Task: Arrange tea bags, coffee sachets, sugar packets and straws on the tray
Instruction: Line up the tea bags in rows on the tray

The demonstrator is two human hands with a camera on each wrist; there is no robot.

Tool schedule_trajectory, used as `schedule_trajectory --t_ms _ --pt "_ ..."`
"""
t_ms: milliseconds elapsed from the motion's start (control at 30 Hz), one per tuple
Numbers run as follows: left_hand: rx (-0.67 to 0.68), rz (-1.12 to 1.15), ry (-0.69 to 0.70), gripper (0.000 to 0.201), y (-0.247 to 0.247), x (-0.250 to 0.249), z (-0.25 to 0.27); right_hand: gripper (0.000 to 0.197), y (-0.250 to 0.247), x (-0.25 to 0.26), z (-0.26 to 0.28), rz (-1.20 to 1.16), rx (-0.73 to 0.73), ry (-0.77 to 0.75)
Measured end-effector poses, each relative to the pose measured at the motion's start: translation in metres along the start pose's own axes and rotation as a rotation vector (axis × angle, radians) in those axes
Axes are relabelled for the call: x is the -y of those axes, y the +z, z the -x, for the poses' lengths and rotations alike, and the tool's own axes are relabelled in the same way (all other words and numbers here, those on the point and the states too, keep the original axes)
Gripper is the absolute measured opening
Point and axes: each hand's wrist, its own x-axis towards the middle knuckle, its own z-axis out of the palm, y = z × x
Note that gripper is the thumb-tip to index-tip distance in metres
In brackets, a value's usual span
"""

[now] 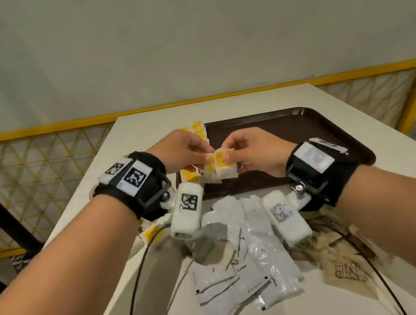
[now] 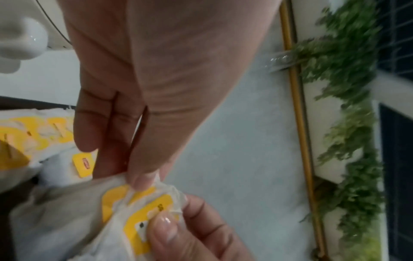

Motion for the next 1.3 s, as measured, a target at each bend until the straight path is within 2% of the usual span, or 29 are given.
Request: schedule_trajectory --t_ms 67,167,300,533,667,833,933,1033,1100,1300 --pt "0.059 -0.042 -0.027 0.008 -0.004 0.005 -0.016 0.011 -0.001 -0.002 -0.013 0.155 -0.017 -0.022" --pt "0.047 -0.067 -0.081 0.009 -0.006 0.015 -0.035 0.013 -0.003 -0.008 -0.028 0.399 -0.002 -0.046" --pt "0.045 0.047 -0.149 0.014 -0.002 0.026 -0.047 0.01 -0.007 -0.011 -0.038 0.558 0.001 -0.045" --pt "0.055 0.026 -0.173 0.011 0.007 0.03 -0.056 0.017 0.001 -0.008 -0.045 0.307 0.125 0.087" --pt "0.026 -0.061 -0.166 0.011 0.01 0.034 -0.06 0.017 0.007 -0.009 -0.046 0.288 0.197 0.132" --pt "-0.001 -0.058 -0.185 0.006 0.008 0.034 -0.061 0.016 0.003 -0.007 -0.046 0.245 0.271 0.237" --pt "0.032 -0.082 -0.167 0.009 0.009 0.031 -0.062 0.016 0.005 -0.011 -0.047 0.222 0.209 0.225" --pt "-0.069 -0.25 -0.077 0.01 0.004 0.03 -0.063 0.02 0.009 -0.019 -0.049 0.185 0.118 0.186" --pt "-0.114 -0.247 -0.055 0.01 -0.002 0.029 -0.061 0.023 0.009 -0.021 -0.048 0.171 0.076 0.154" --pt "0.057 -0.378 -0.07 0.014 -0.004 0.026 -0.054 0.023 0.001 -0.025 -0.043 0.182 0.021 0.207"
